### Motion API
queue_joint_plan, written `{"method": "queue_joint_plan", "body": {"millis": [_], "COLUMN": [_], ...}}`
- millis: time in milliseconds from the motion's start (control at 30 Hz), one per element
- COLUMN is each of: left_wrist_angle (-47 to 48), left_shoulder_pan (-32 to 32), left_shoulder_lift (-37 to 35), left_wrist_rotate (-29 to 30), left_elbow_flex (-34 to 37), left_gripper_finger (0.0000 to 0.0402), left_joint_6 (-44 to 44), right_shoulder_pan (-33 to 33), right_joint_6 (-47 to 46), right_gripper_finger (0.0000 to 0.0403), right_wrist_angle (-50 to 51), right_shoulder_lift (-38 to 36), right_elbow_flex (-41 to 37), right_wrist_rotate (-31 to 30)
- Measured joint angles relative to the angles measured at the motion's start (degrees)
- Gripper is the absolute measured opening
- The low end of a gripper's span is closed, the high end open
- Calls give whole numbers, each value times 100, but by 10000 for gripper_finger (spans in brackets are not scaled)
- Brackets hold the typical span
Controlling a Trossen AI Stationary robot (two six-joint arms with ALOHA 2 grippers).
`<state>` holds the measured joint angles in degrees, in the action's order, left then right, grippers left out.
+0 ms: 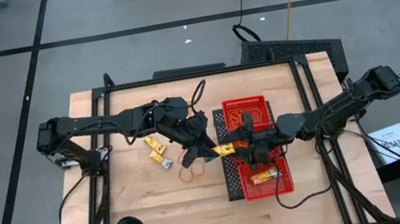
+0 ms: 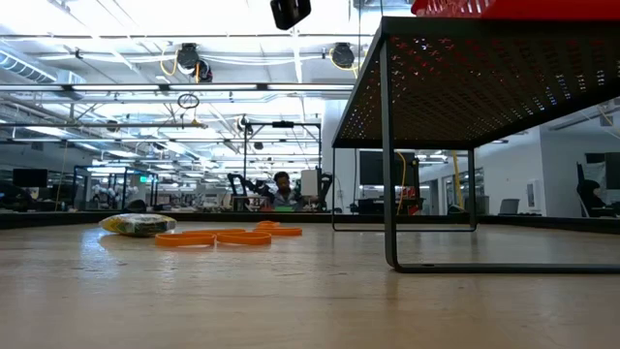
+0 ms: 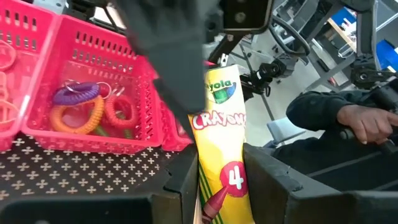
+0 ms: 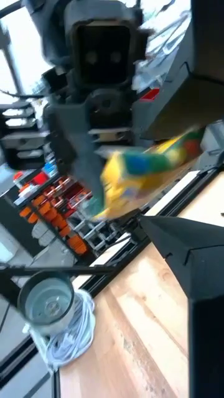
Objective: Pick & Place Office Desk Supplies
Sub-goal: Put the yellow pack of crayons into the bottom red bin on the shelf
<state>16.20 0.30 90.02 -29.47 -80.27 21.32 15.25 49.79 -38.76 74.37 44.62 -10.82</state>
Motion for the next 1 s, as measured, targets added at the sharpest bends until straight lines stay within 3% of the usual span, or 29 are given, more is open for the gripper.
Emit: {"method": "queue_joint_plan", "body": {"millis": [200, 533, 833, 1000], "left_wrist_angle": [1, 0, -172, -83], "left_shoulder_pan": [4, -15, 203, 425], "left_shoulder_lift": [2, 4, -81, -492], "left_wrist_rotate": [52, 126, 170, 329], "left_elbow_flex": [0, 4, 7, 7], "left_gripper_finger": [118, 123, 210, 252], "left_joint_6": [13, -608, -666, -763], "right_shoulder_pan": [0, 3, 3, 72], "right_joint_6": [64, 70, 35, -419], "right_gripper_finger": [166, 62, 68, 64], "right_wrist_angle": [-7, 7, 87, 324], "right_shoulder_lift": [-2, -5, -13, -269], "right_elbow_flex": [0, 0, 2, 4], "right_wrist_rotate": [56, 62, 3, -360]}}
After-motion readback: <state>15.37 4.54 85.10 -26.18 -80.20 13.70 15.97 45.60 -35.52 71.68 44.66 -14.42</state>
